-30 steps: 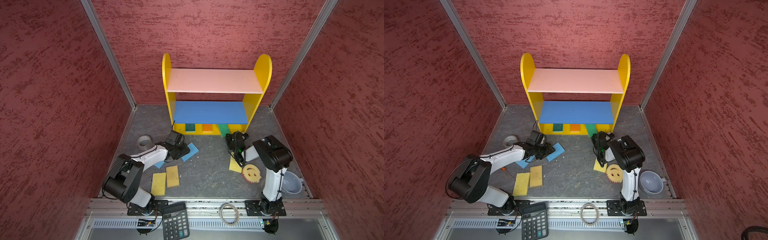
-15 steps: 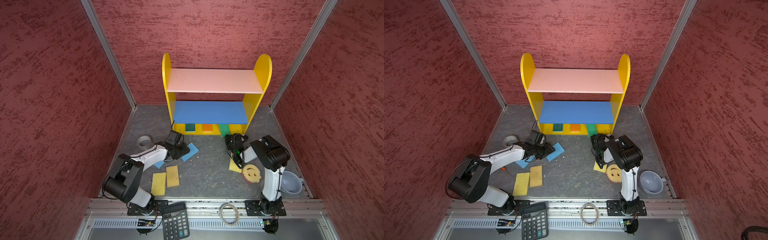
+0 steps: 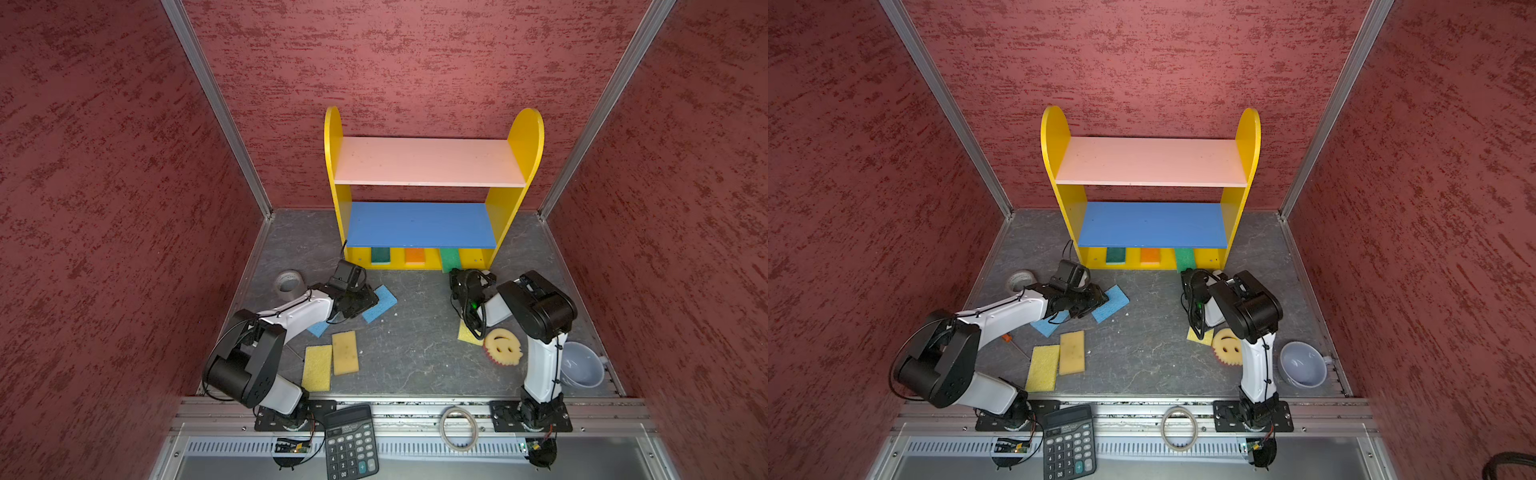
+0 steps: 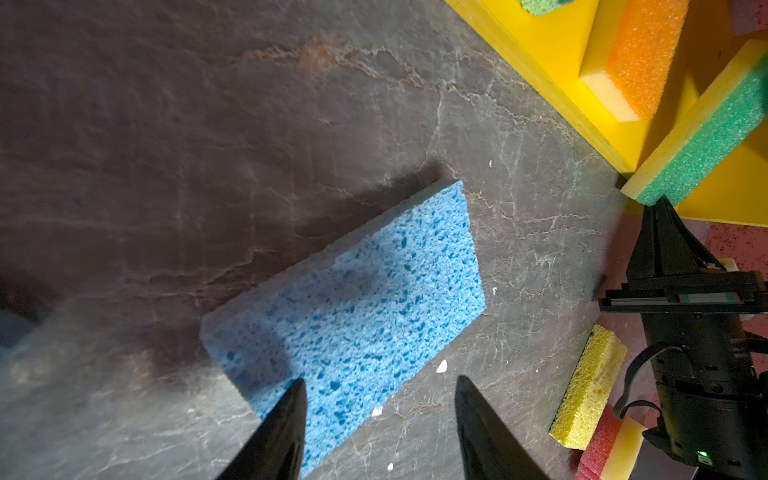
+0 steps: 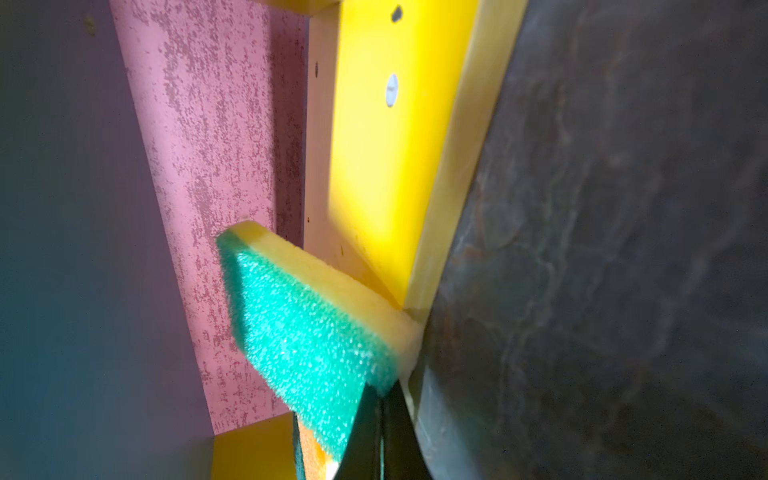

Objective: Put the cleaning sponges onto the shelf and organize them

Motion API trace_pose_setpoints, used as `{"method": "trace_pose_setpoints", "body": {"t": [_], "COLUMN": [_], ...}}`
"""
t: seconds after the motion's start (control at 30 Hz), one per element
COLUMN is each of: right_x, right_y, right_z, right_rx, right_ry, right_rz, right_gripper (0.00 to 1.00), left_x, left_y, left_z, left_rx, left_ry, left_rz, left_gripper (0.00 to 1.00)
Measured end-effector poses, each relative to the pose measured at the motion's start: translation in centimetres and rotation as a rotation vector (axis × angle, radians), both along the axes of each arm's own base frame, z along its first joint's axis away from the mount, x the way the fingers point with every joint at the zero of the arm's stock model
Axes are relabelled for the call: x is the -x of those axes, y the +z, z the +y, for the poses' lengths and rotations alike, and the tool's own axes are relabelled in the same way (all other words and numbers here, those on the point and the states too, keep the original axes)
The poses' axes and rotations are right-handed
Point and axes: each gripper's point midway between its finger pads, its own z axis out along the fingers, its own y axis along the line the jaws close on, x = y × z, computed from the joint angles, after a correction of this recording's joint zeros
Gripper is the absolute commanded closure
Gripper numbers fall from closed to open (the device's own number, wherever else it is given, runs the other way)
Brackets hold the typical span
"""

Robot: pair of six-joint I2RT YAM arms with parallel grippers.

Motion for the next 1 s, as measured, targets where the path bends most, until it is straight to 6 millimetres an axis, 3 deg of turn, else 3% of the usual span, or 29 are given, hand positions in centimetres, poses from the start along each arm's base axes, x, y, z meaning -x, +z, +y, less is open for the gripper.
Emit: {"method": "trace_pose_setpoints", "body": {"t": [0.27,0.5,0.8,1.0], "right_x": [-1.2,-1.9,-1.9,-1.5], "right_y": [1.4,2.3,2.1,0.3], "right_z": [0.2,0.5,0.5,0.3], "right_rx": [-0.019,-0.028,-0.034,-0.032], "right_ry": [-0.019,-0.023,-0.027,-0.032], "right_rz": [-0.037,-0.060,-0.055,-0.018], "right_gripper": [1.00,0.90,0.84,0.83], "left_x": [0.0,0.0,0.0,0.1], "left_y": [0.0,0.0,0.3,0.5], "left_z": [0.0,0.1,0.1,0.2], "left_rx": [0.002,0.002,0.003,0.003], "left_ry": [-0.001,0.002,0.003,0.005], "left_rz": [0.000,0.001,-0.003,-0.007], "left_gripper": [0.43,0.43,0.42,0.42]}}
